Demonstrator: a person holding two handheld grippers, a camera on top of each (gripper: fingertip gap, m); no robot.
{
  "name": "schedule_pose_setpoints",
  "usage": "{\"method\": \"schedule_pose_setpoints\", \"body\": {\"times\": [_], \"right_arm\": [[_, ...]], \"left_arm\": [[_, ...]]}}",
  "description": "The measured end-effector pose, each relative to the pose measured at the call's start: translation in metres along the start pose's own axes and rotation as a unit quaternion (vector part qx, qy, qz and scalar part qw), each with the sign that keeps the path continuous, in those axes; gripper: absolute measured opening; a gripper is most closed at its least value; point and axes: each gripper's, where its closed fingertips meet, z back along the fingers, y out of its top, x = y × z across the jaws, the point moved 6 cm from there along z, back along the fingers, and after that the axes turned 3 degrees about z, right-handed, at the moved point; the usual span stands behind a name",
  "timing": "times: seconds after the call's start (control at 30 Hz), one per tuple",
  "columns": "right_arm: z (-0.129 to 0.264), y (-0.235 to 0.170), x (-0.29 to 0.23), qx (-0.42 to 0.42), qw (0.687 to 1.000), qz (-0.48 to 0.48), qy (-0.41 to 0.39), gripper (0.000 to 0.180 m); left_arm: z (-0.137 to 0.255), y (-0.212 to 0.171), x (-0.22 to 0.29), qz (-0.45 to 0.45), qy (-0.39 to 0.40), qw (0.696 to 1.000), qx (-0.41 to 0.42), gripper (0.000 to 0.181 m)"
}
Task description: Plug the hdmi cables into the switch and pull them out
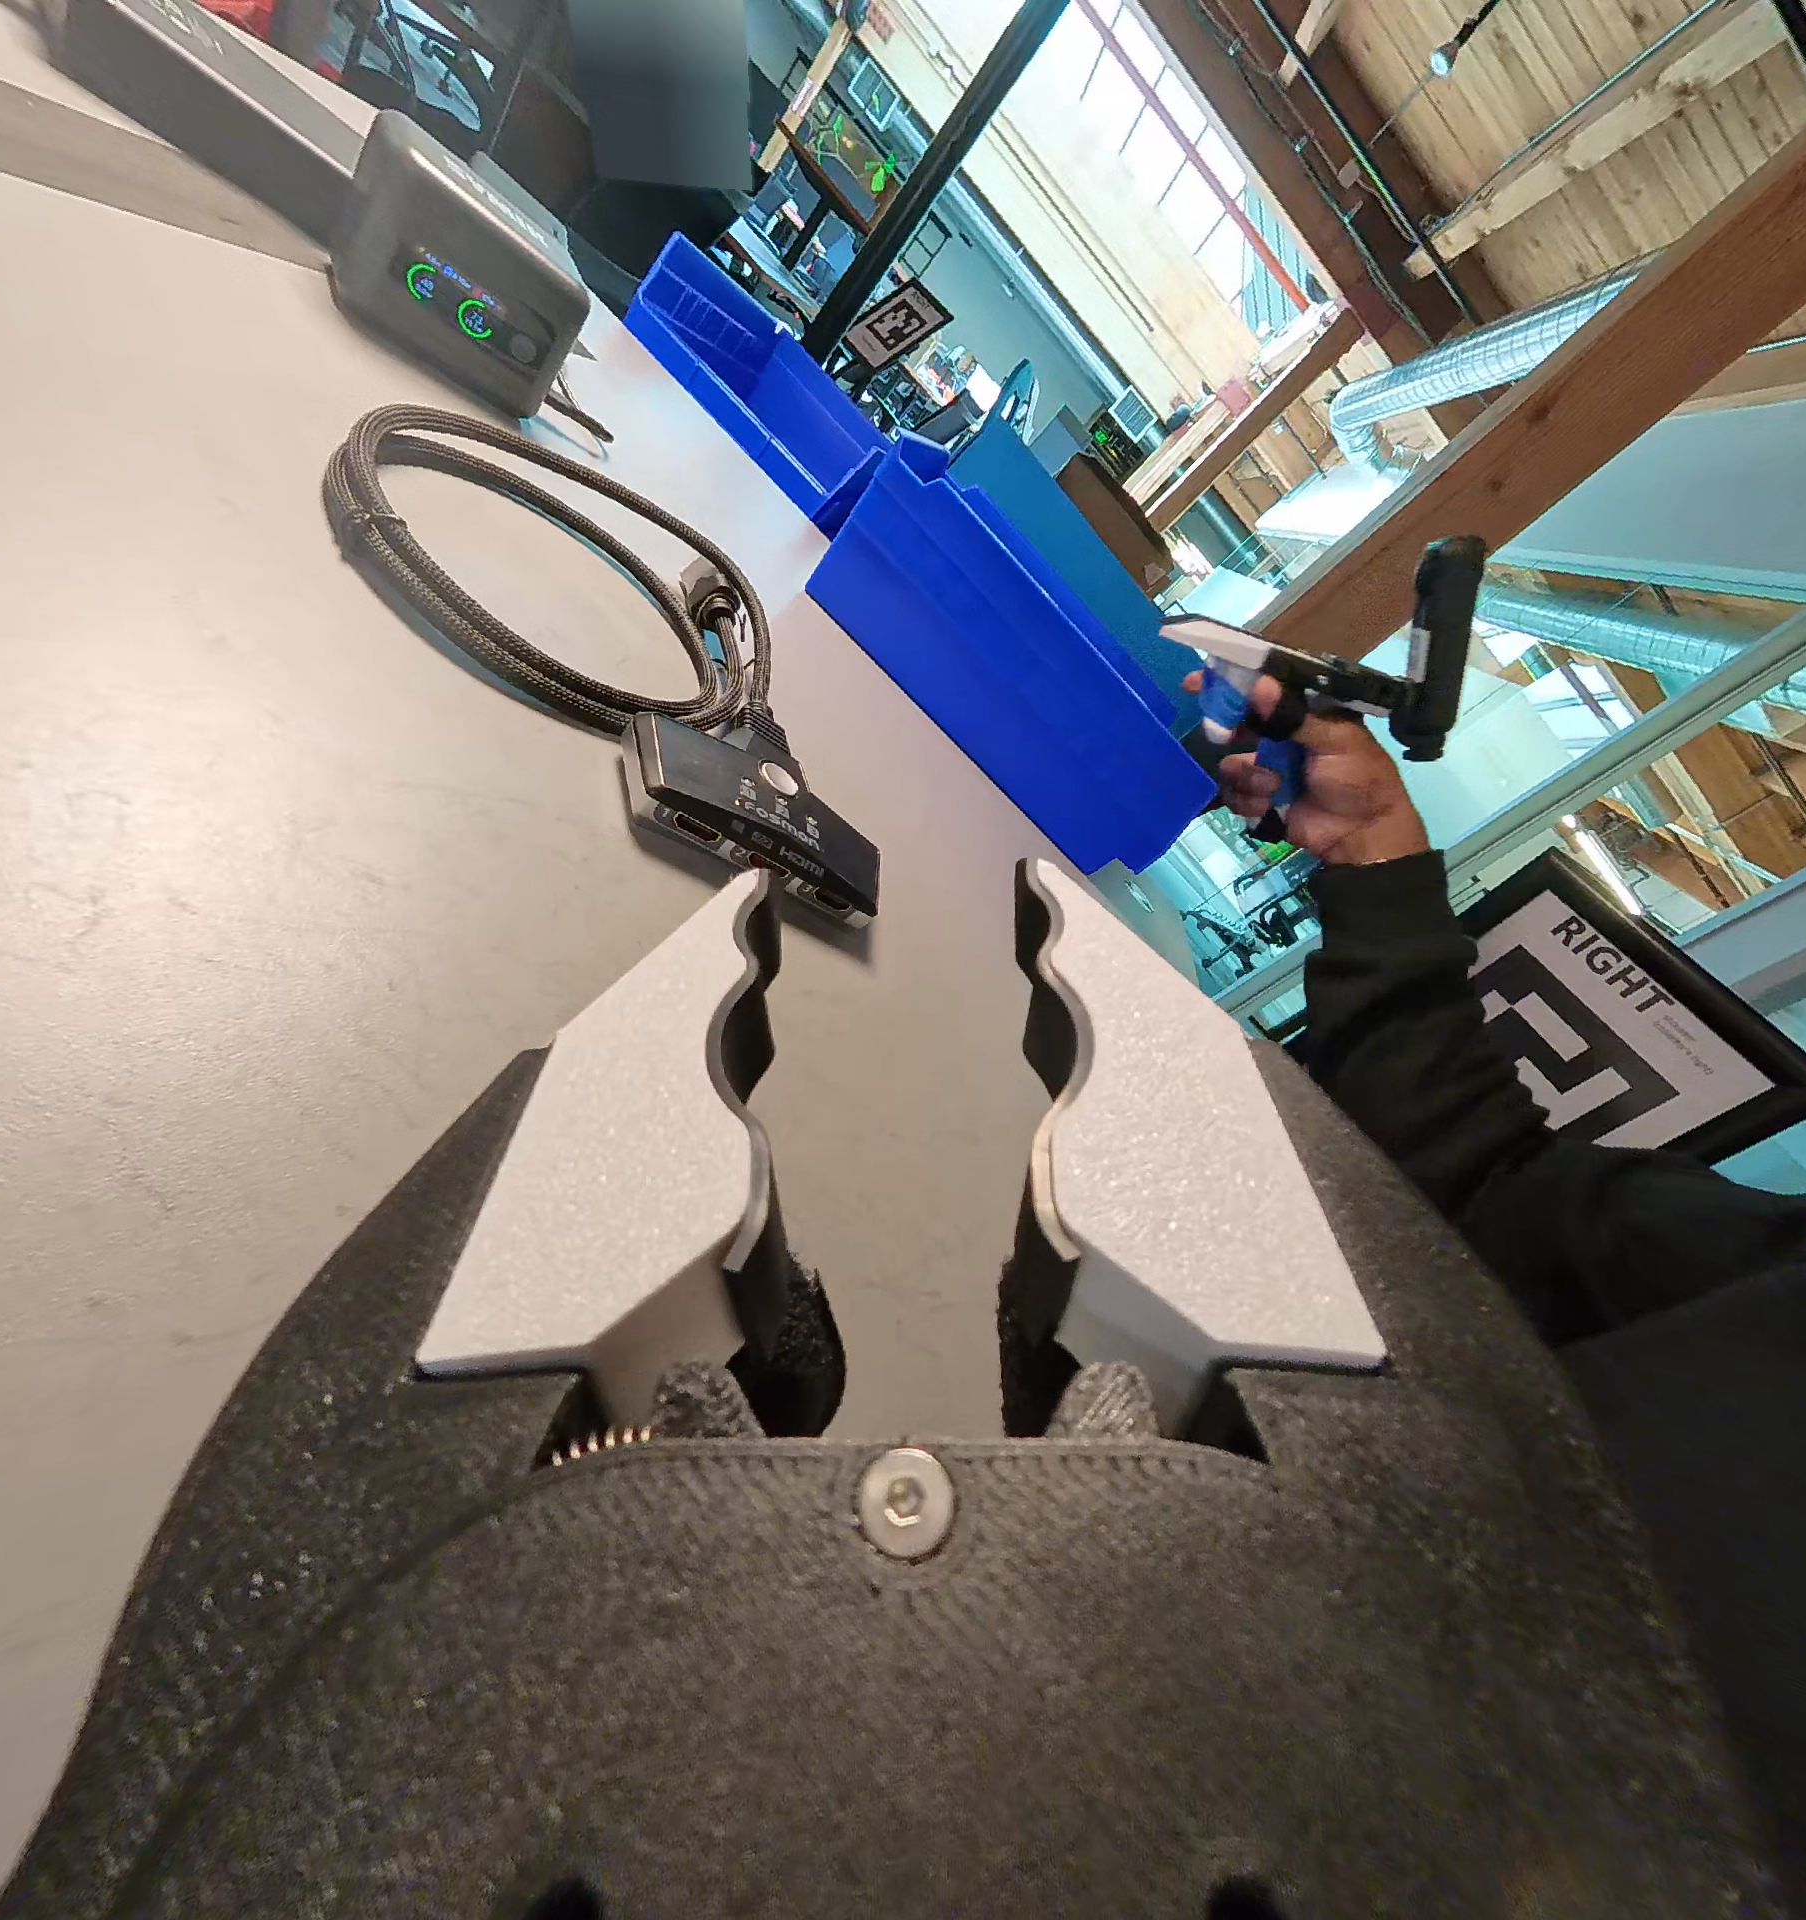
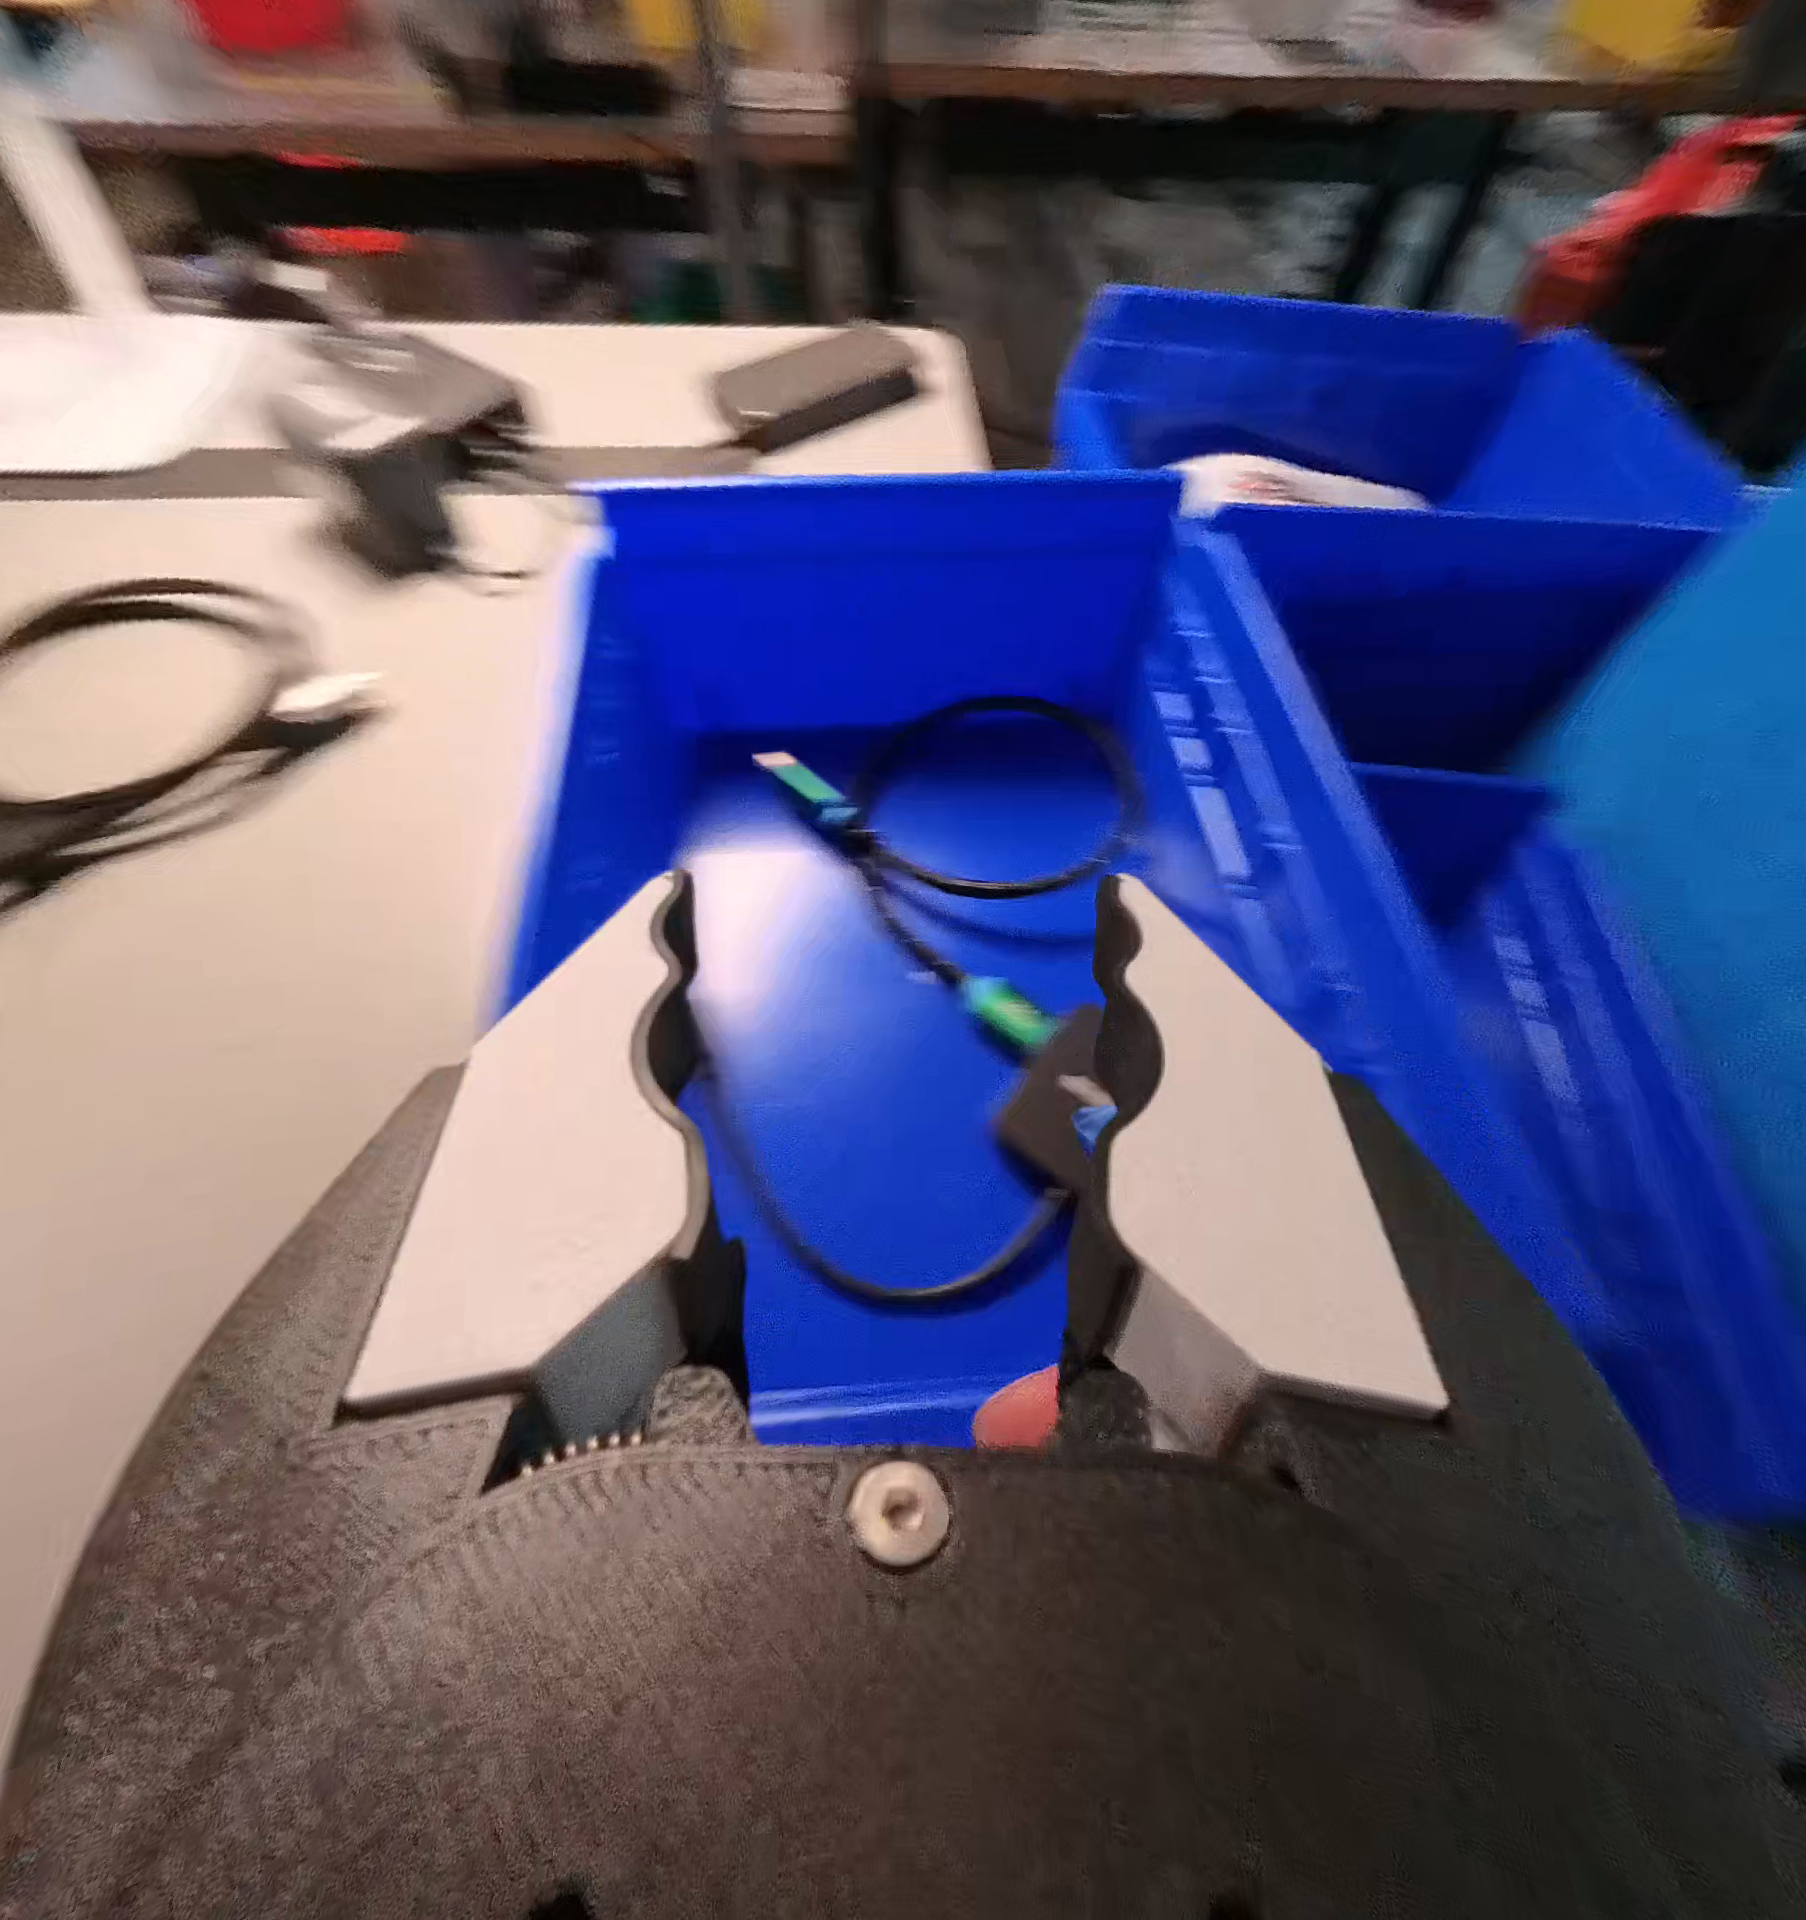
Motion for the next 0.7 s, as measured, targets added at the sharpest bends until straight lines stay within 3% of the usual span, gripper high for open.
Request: {"method": "schedule_pose_setpoints", "body": {"times": [0.07,0.13,0.2,0.23,0.27,0.37,0.53,0.7], "right_arm": [[0.003,-0.009,-0.030,-0.035,0.997,0.027,0.070,0.080],[-0.003,-0.026,-0.047,-0.093,0.990,0.084,0.070,0.077],[-0.009,-0.039,-0.063,-0.127,0.980,0.135,0.075,0.048],[-0.011,-0.040,-0.069,-0.124,0.979,0.145,0.075,0.022],[-0.011,-0.039,-0.073,-0.121,0.979,0.153,0.062,0.013],[-0.010,-0.040,-0.078,-0.128,0.975,0.179,0.021,0.008],[-0.005,-0.040,-0.089,-0.122,0.976,0.175,0.036,0.005],[0.016,-0.008,-0.102,-0.067,0.979,0.192,-0.001,0.031]], "left_arm": [[0.000,0.000,0.000,0.000,0.000,1.000,-0.001,0.046],[0.000,0.000,0.000,-0.002,0.000,1.000,-0.001,0.046],[0.000,0.000,0.000,-0.003,0.001,1.000,-0.001,0.046],[0.000,-0.001,0.000,-0.004,0.002,1.000,-0.002,0.046],[-0.001,-0.001,0.001,-0.005,0.003,1.000,-0.002,0.046],[-0.001,-0.001,0.001,-0.007,0.005,1.000,-0.002,0.046],[-0.001,-0.001,0.001,-0.008,0.005,1.000,-0.004,0.046],[0.000,-0.001,0.000,-0.006,0.007,1.000,-0.002,0.046]]}}
